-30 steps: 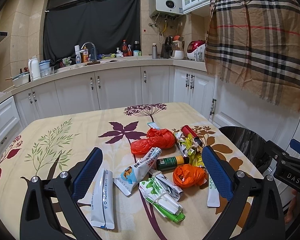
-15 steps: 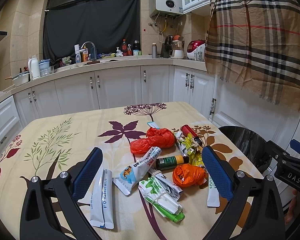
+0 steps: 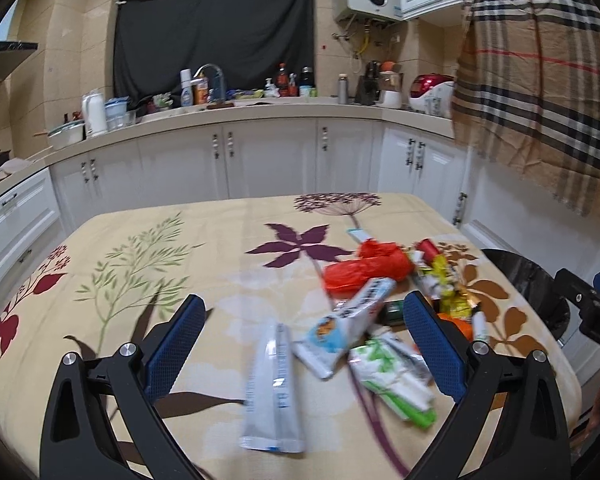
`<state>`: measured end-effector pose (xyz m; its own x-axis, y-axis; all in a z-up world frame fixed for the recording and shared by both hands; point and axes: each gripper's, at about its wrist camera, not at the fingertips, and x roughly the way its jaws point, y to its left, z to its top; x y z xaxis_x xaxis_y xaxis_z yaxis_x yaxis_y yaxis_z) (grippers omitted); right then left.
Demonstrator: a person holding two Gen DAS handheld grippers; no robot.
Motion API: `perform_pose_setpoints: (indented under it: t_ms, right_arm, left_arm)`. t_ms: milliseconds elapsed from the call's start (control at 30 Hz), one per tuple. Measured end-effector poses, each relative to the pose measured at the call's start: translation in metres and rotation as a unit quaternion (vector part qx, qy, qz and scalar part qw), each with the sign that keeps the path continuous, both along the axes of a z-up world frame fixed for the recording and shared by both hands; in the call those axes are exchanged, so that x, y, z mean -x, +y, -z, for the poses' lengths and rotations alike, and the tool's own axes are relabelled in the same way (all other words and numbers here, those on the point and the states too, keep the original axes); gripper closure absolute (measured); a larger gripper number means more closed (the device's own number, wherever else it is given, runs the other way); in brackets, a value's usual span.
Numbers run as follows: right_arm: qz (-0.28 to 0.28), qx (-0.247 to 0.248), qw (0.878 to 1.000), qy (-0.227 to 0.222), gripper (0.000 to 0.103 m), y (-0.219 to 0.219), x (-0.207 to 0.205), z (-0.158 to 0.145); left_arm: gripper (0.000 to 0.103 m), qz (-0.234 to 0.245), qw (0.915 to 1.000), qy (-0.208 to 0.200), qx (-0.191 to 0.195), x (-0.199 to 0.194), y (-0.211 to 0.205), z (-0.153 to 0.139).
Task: Collect trash
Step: 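Grasp the yellow snack wrapper with the right tool while the left tool grasps a white toothpaste tube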
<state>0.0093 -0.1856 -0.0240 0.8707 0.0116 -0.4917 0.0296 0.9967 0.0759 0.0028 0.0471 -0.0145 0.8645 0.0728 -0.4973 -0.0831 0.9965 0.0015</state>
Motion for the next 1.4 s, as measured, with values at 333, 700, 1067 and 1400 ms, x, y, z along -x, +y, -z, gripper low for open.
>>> perform_pose_setpoints:
  t_ms: [333, 700, 1067, 1400]
  right_arm:
    - [-0.056, 0.01, 0.998, 0.028, 0.009, 0.048, -0.034, 0.006]
    - [-0.132, 0.014, 0.987, 0.086, 0.069, 0.099, -0.064, 0.025]
    - [-0.138, 0.048, 0.984, 0.1, 0.09, 0.117, -0.076, 0.032]
    - [-0.15, 0.04, 0.986, 0.061, 0.094, 0.114, -0.065, 0.017]
  left_arm:
    - [0.048, -0.028, 0.9988, 0.039, 0.008, -0.004, 0.043, 0.013]
    - [0.054, -0.045, 0.9975, 0.055, 0.001, -0.004, 0.073, 0.024]
    - [0.054, -0.035, 0.9967, 0.071, 0.021, -0.01, 0.08, 0.031]
    - [0.053, -0.013, 0.9965, 0.074, 0.036, -0.013, 0.066, 0.029]
